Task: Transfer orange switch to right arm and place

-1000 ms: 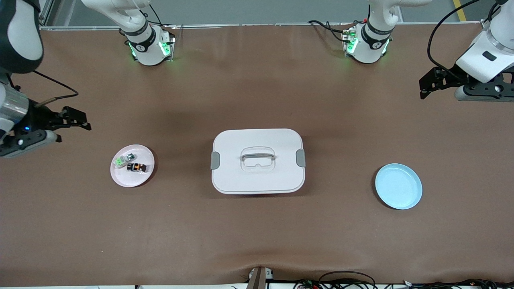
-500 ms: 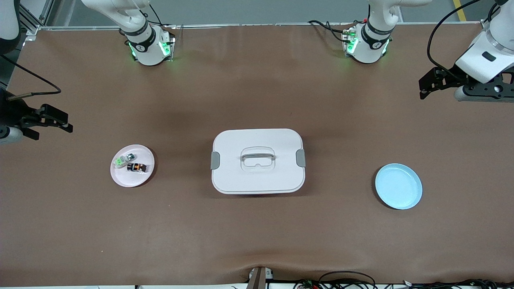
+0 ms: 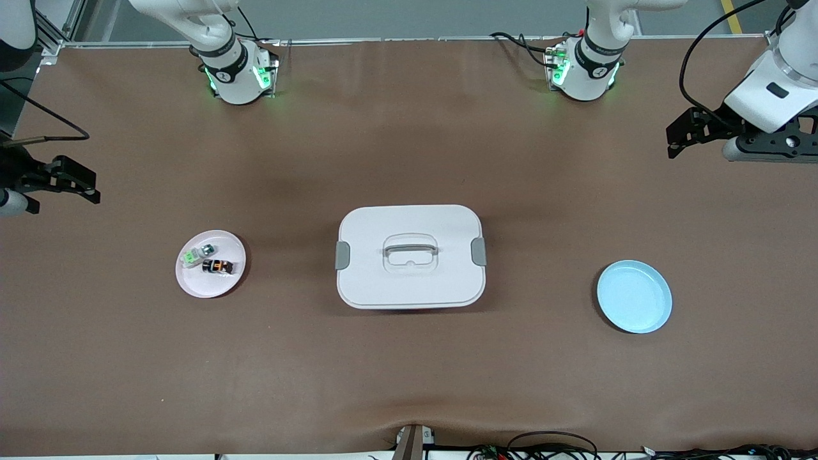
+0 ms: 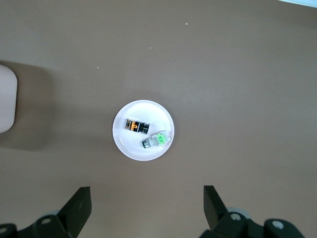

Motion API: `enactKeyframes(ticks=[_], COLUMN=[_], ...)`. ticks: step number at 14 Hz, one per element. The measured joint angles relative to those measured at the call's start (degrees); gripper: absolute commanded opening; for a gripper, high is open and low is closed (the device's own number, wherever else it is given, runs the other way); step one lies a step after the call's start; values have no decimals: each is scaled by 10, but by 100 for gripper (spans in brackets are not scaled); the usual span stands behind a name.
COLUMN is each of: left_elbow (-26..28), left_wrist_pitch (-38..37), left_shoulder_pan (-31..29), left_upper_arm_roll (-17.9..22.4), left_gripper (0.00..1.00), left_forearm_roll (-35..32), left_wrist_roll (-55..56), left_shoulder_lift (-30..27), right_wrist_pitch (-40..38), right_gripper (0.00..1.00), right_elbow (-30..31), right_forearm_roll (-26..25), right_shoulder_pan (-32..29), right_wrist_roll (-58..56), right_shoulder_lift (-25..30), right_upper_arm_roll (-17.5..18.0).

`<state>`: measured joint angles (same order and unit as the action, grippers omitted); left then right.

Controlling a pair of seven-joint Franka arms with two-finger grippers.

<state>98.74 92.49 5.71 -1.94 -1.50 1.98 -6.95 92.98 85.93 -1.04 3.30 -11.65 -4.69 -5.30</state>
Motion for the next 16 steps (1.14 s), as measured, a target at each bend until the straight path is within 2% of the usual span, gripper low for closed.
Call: enactKeyframes(ticks=[8,16], left_elbow=[-3,-16], left_wrist_pitch=[0,0], left_shoulder_pan=[0,0], left_upper_arm_roll=[0,1], left_gripper=[100,100], left_forearm_roll=[6,6], left_wrist_roll=[0,0], left_shoulder_lift=[-5,3], right_wrist_pitch=[-31,-37], right_gripper=[100,100], right_elbow=[1,38], right_forearm_roll=[2,23], right_shoulder_pan=[-1,-21], right_wrist_roll=[60,66], right_shoulder_lift=[18,47], right_upper_arm_roll=[-2,-2])
